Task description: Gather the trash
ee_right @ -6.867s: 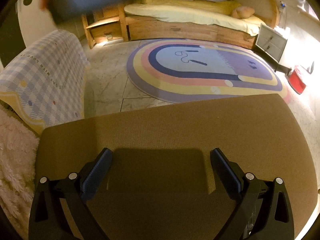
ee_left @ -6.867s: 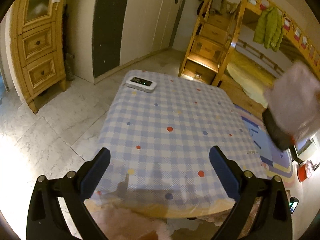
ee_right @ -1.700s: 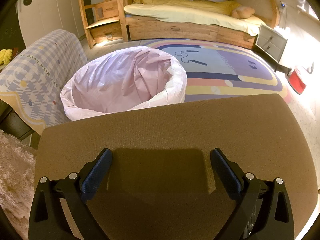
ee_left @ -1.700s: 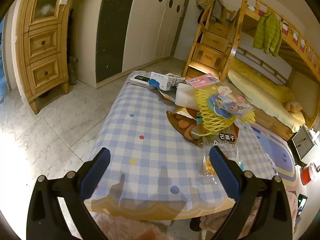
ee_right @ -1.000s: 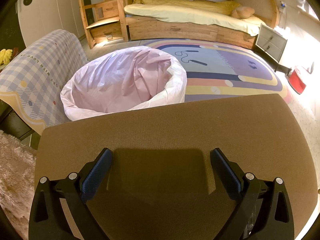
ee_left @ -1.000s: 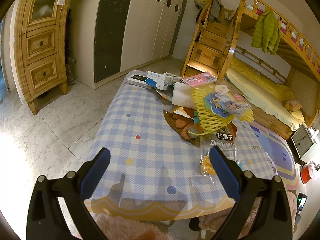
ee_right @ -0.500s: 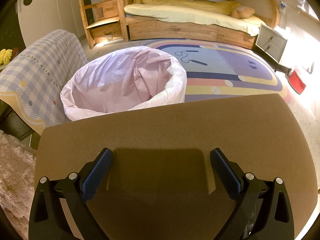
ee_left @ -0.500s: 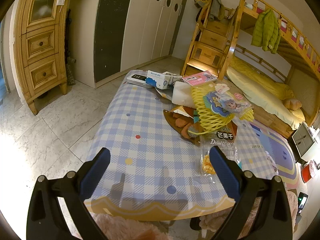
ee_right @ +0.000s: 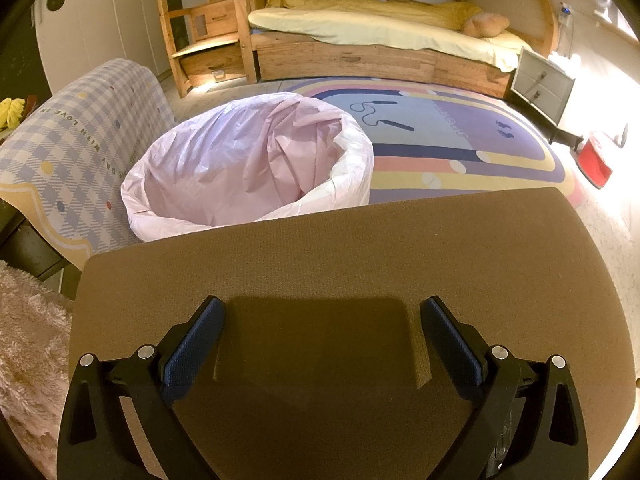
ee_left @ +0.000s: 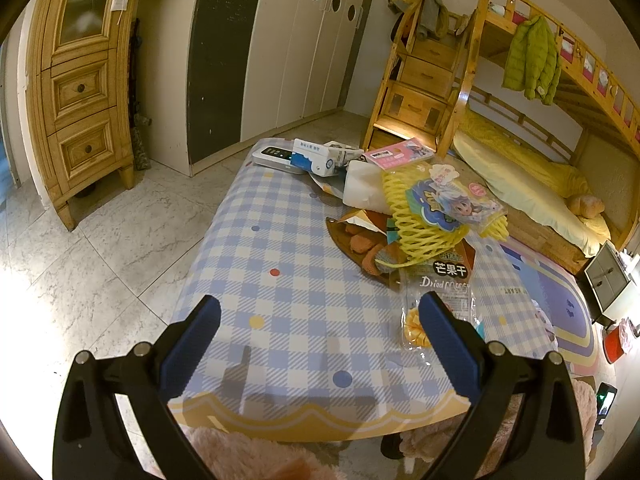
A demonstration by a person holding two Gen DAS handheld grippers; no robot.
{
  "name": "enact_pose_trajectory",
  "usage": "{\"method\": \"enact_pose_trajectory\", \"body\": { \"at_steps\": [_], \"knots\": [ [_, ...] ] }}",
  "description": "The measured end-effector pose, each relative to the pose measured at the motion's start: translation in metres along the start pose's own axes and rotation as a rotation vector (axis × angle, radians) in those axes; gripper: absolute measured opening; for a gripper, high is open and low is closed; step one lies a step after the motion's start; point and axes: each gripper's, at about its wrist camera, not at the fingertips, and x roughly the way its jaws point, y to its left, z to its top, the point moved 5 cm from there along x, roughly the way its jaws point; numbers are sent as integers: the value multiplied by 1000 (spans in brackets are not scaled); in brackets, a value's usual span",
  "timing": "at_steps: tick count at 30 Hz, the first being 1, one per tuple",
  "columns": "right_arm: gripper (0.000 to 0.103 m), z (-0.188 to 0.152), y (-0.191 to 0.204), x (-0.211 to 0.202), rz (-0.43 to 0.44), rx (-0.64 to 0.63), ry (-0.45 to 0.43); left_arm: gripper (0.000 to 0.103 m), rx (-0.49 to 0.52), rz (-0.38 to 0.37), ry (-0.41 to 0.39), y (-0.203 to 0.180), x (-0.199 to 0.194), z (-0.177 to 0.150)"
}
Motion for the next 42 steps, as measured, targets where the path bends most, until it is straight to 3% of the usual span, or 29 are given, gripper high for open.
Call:
{"method": "enact_pose_trajectory", "body": {
  "at_steps": [42],
  "knots": [
    [97, 0, 0, 1, -2, 1, 1, 96, 3, 2, 8, -2, 1, -2]
  ]
}}
